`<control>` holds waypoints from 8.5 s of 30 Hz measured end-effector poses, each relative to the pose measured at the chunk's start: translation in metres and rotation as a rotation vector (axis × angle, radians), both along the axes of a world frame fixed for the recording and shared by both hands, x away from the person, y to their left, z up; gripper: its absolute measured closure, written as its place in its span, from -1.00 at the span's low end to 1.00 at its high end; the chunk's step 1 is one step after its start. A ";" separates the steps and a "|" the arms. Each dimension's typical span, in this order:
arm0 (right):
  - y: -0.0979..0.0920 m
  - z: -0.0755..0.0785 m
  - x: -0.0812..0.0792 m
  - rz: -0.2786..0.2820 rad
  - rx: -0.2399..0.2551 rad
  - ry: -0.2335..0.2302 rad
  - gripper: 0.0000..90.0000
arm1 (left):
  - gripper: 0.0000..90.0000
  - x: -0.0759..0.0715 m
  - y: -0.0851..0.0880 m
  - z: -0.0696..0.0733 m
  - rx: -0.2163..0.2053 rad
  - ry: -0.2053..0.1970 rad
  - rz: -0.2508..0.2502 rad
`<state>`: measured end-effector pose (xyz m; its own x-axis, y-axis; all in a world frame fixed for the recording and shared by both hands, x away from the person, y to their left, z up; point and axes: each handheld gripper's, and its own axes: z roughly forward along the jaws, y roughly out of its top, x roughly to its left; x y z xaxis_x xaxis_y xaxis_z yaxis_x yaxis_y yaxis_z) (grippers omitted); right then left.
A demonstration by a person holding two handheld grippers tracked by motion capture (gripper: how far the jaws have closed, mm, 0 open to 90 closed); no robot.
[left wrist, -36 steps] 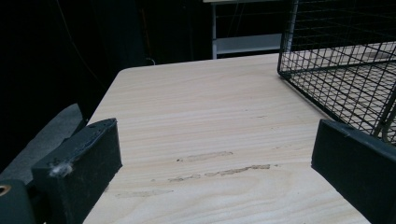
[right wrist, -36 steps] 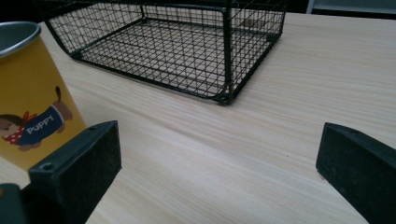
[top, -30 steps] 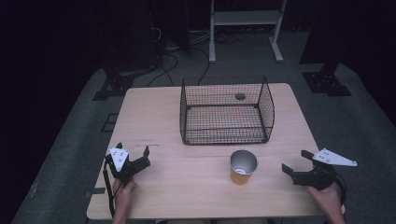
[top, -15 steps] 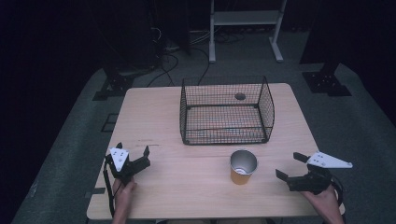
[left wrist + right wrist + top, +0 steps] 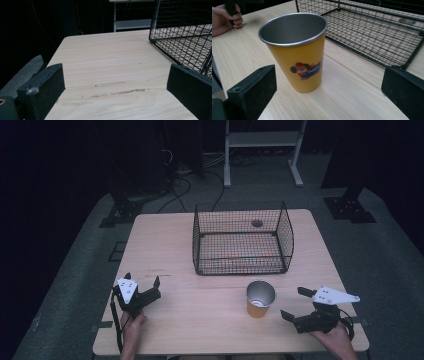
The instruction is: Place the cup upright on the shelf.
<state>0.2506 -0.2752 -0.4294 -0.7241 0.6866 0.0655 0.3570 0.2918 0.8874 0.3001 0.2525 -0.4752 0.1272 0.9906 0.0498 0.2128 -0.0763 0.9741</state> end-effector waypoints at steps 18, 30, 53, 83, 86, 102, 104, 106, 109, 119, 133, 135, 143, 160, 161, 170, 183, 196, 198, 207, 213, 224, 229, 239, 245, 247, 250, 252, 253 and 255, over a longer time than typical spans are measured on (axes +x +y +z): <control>0.025 0.000 0.002 0.076 -0.010 0.006 -1.00 | -0.98 0.000 0.000 0.000 -0.001 0.000 0.001; 0.045 -0.001 0.007 0.123 -0.038 0.022 -1.00 | -0.98 0.000 0.000 0.000 0.001 0.000 -0.003; 0.069 -0.008 0.030 0.129 -0.075 0.019 -1.00 | -0.98 -0.001 0.000 0.000 0.003 -0.005 -0.008; 0.069 0.000 0.041 0.154 -0.050 0.076 -0.71 | -0.98 -0.001 0.001 0.000 -0.005 -0.003 -0.008; 0.066 0.005 0.043 0.159 -0.033 0.089 -0.71 | -0.98 -0.001 0.001 0.000 -0.006 -0.002 -0.007; 0.068 0.050 0.065 0.218 0.006 0.106 -0.71 | -0.98 -0.001 0.001 0.000 -0.007 0.000 -0.008; 0.069 0.053 0.066 0.223 0.004 0.106 -0.71 | -0.98 0.000 0.001 0.000 -0.008 0.000 -0.008; 0.072 0.058 0.069 0.234 0.003 0.103 -0.71 | -0.98 0.000 0.001 0.000 -0.007 0.000 -0.008; 0.075 0.067 0.074 0.246 0.003 0.100 -0.71 | -0.98 0.000 0.001 0.000 -0.004 0.000 -0.010; 0.080 0.097 0.098 0.262 0.009 0.101 -0.71 | -0.98 -0.001 0.001 0.000 -0.007 0.002 -0.008; 0.090 0.121 0.143 0.242 -0.005 0.115 -0.71 | -0.98 -0.001 0.001 0.000 -0.007 -0.001 -0.009; 0.091 0.122 0.146 0.239 -0.011 0.116 -0.71 | -0.98 -0.001 0.001 0.000 -0.006 -0.001 -0.009; 0.103 0.123 0.171 0.224 -0.029 0.130 -0.71 | -0.98 -0.001 0.001 0.000 -0.005 -0.002 -0.009; 0.106 0.123 0.213 0.176 -0.009 0.156 -0.72 | -0.98 -0.001 0.001 0.000 -0.009 -0.001 -0.010; 0.106 0.123 0.213 0.176 -0.009 0.156 -0.72 | -0.98 -0.001 0.001 0.000 -0.009 -0.001 -0.010; 0.116 0.118 0.233 0.174 -0.008 0.183 -0.72 | -0.98 -0.001 0.001 0.000 -0.012 -0.001 -0.012; 0.133 0.106 0.255 0.198 -0.004 0.179 -0.72 | -0.98 -0.001 0.001 0.000 -0.011 0.000 -0.014; 0.137 0.072 0.281 0.155 -0.028 0.246 -0.72 | -0.98 -0.001 0.001 0.000 -0.011 -0.001 -0.015; 0.138 0.070 0.283 0.156 -0.032 0.250 -0.72 | -0.98 -0.001 0.001 0.000 -0.011 -0.001 -0.015; 0.145 0.051 0.290 0.150 -0.093 0.309 -0.72 | -0.98 -0.001 0.001 0.000 -0.008 -0.002 -0.016; 0.147 0.045 0.292 0.135 -0.120 0.314 -0.72 | -0.98 -0.001 0.001 0.000 -0.006 -0.005 -0.015; 0.152 0.033 0.295 0.130 -0.201 0.328 -0.73 | -0.98 -0.001 0.001 0.000 -0.011 -0.003 -0.015; 0.150 0.034 0.295 0.129 -0.217 0.315 -0.73 | -0.98 -0.001 0.001 0.000 -0.011 -0.003 -0.014; 0.148 0.034 0.294 0.139 -0.220 0.317 -0.75 | -0.98 -0.001 0.001 0.000 -0.009 -0.005 -0.015; 0.147 0.035 0.292 0.149 -0.222 0.316 -0.80 | -0.98 -0.001 0.001 0.000 -0.007 -0.004 -0.016; 0.148 0.035 0.291 0.151 -0.220 0.314 -0.83 | -0.98 -0.001 0.001 0.000 -0.008 -0.004 -0.016; 0.148 0.037 0.290 0.150 -0.219 0.310 -0.91 | -0.98 -0.001 0.001 0.000 -0.008 -0.004 -0.015; 0.149 0.038 0.289 0.149 -0.219 0.306 -0.95 | -0.98 -0.001 0.001 0.000 -0.008 -0.004 -0.016; 0.149 0.039 0.288 0.147 -0.218 0.303 -0.95 | -0.98 -0.001 0.001 0.000 -0.008 -0.005 -0.016; 0.149 0.041 0.288 0.147 -0.200 0.299 -0.96 | -0.98 -0.001 0.001 0.000 -0.008 -0.004 -0.016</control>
